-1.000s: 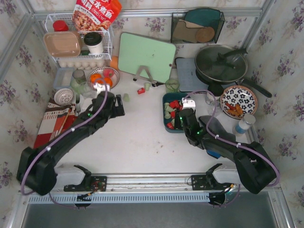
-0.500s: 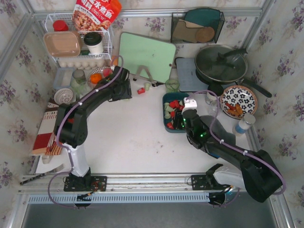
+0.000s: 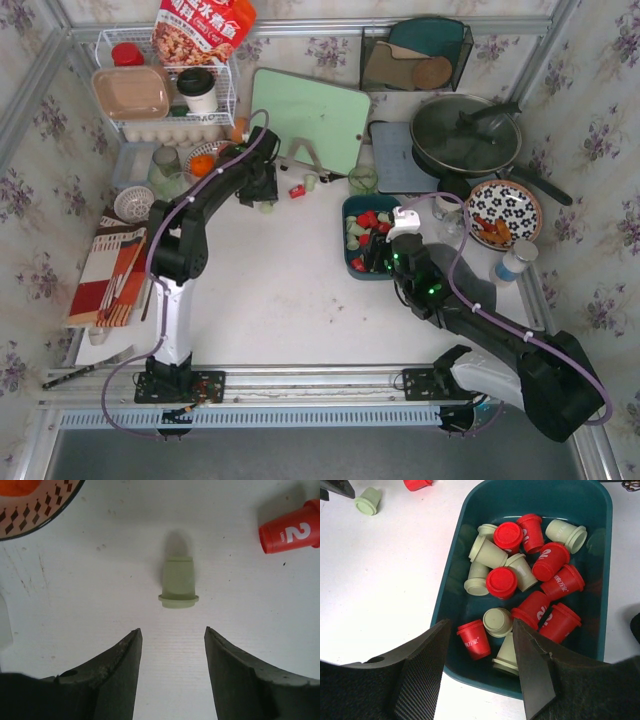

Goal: Mix the coffee capsules in the storage basket

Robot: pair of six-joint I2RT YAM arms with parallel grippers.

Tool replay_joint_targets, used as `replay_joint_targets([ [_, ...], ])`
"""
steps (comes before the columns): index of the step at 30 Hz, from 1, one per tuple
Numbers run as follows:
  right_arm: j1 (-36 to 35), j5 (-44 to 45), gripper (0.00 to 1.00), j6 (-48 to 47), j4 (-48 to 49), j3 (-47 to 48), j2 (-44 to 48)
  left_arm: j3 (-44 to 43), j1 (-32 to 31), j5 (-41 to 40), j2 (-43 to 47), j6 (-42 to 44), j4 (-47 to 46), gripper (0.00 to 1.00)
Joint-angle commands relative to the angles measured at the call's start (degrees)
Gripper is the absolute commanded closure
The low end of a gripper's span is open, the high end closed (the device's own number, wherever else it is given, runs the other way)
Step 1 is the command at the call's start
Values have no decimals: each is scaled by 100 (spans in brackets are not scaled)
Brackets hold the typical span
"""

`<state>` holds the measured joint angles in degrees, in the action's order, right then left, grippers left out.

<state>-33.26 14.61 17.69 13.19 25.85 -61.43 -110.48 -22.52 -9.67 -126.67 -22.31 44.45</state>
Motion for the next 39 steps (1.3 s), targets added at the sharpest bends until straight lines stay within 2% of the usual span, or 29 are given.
replay_joint_targets([
  [1, 4, -89, 40, 59, 157, -1, 43, -443, 11, -88, -266, 80, 296, 44],
  [8, 3, -123, 40, 67, 149, -5, 65, -1128, 37, -129, -773, 121, 473, 44],
  [10, 11, -124, 40, 67, 148, -9, 76, -1192, 38, -143, -906, 123, 508, 48],
  [25, 4, -222, 39, 60, 203, -22, 44, -1217, 73, 154, -1350, 139, 402, 56],
  [29, -2, -510, 38, -64, 472, -115, 64, -1158, 73, 433, -1320, 136, 368, 62],
  [33, -5, -874, 37, -181, 897, -295, 197, -725, 74, 702, -952, 108, 61, 67],
  [39, -43, -1238, 37, -429, 1486, -611, 430, 995, 26, 1174, 414, -46, -1372, 72],
])
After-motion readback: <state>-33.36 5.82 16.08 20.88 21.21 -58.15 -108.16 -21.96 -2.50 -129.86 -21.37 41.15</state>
